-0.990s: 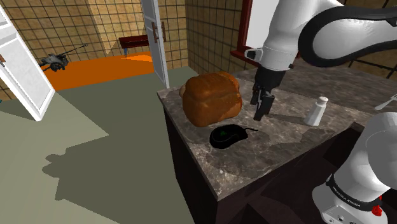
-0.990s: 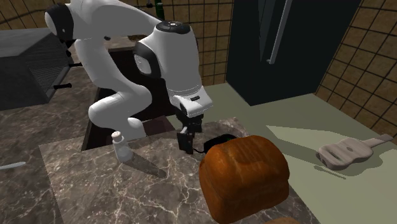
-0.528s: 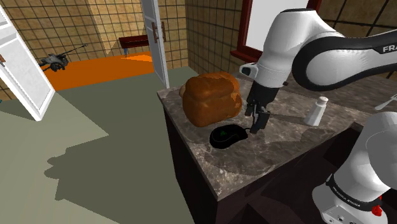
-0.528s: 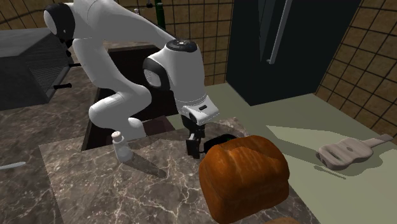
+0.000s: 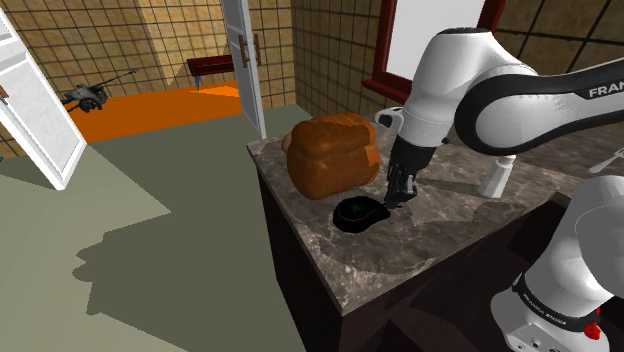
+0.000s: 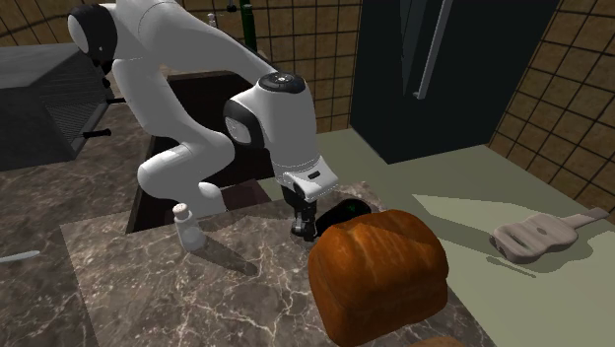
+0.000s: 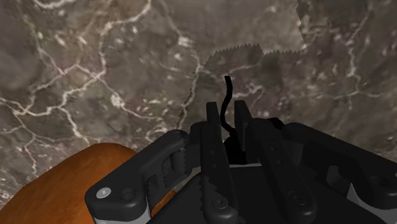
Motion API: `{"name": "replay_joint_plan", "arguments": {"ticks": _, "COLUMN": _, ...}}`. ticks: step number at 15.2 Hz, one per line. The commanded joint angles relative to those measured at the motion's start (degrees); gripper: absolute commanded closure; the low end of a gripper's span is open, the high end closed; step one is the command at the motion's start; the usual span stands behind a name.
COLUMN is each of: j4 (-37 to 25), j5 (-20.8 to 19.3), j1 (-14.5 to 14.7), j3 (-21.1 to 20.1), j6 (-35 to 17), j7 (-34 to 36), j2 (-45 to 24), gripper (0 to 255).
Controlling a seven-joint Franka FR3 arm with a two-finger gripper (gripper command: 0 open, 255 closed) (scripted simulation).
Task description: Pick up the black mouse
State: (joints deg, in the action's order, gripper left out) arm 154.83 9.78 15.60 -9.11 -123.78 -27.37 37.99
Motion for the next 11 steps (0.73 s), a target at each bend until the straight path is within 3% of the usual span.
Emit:
{"name": "replay_joint_plan", "arguments": {"ticks": 1, "j4": 0.09, "j5": -0.01, "j1": -0.01, "j3": 0.00, "j6": -0.01, "j7": -0.01, "j2": -0.06, "gripper": 255}}
{"name": "replay_joint_plan", "arguments": {"ticks": 6, "j4": 0.15, "j5": 0.01, "j1": 0.01, "j3": -0.03, "j6": -0.11, "j7": 0.01, "j2": -0.10, "gripper": 255}}
{"name": "replay_joint_plan", "arguments": {"ticks": 11, "j4": -2.92, "j5": -0.44, "j1": -0.17, "j3": 0.35, "j6": 4.29, "j7": 0.26, "j2": 1.24, "gripper": 255}}
